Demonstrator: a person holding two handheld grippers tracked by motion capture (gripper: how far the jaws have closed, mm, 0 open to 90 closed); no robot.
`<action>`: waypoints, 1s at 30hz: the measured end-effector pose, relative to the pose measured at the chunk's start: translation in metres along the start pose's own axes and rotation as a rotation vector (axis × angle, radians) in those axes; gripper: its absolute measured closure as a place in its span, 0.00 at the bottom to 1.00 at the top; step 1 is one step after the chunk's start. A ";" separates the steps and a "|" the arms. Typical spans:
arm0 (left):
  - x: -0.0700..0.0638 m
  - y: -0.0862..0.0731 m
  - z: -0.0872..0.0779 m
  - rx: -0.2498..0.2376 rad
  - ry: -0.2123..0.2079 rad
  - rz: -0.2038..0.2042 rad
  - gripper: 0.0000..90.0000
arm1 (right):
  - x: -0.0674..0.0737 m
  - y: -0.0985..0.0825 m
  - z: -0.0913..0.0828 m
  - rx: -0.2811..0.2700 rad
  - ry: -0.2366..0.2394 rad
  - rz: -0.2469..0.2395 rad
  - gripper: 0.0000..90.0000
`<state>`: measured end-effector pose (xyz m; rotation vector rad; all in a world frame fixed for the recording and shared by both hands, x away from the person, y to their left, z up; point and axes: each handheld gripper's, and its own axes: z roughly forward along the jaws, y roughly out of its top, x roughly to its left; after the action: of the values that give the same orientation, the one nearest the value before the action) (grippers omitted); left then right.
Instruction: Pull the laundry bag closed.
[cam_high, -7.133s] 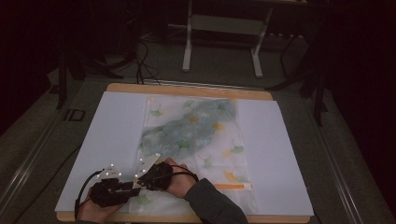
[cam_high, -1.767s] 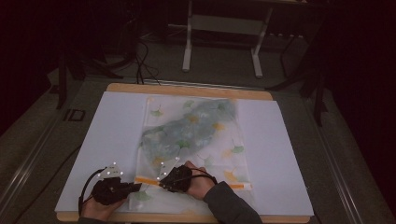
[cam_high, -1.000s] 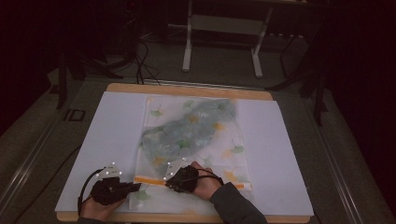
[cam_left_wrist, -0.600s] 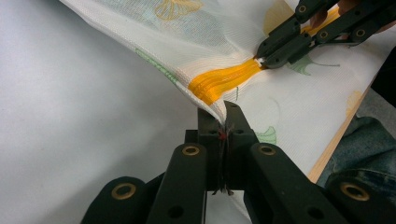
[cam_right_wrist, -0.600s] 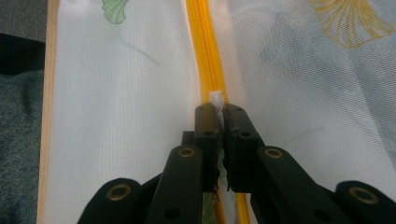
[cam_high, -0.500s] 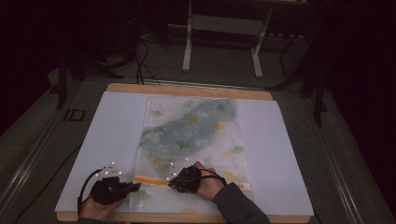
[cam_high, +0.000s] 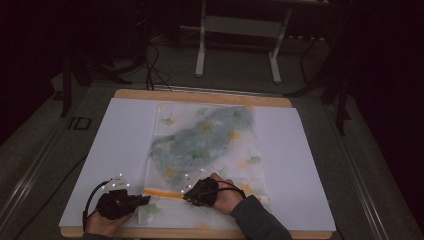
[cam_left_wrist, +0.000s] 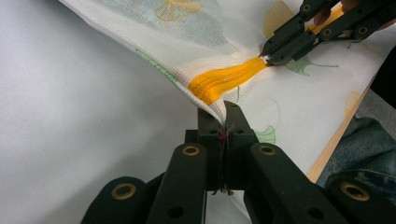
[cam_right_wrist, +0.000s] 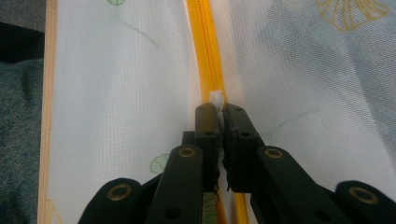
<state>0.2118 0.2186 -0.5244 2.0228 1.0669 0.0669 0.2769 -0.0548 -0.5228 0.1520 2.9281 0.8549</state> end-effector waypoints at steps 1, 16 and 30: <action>0.000 0.000 0.000 -0.001 0.000 -0.001 0.98 | 0.000 0.000 0.000 0.001 0.001 -0.001 0.95; 0.000 0.000 -0.001 -0.004 -0.001 -0.004 0.98 | -0.003 -0.003 -0.003 0.016 0.004 -0.009 0.95; 0.001 0.000 -0.001 -0.007 -0.001 -0.004 0.98 | -0.005 -0.007 -0.007 0.029 0.008 -0.011 0.95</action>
<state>0.2118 0.2201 -0.5240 2.0142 1.0691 0.0673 0.2803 -0.0653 -0.5205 0.1355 2.9468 0.8133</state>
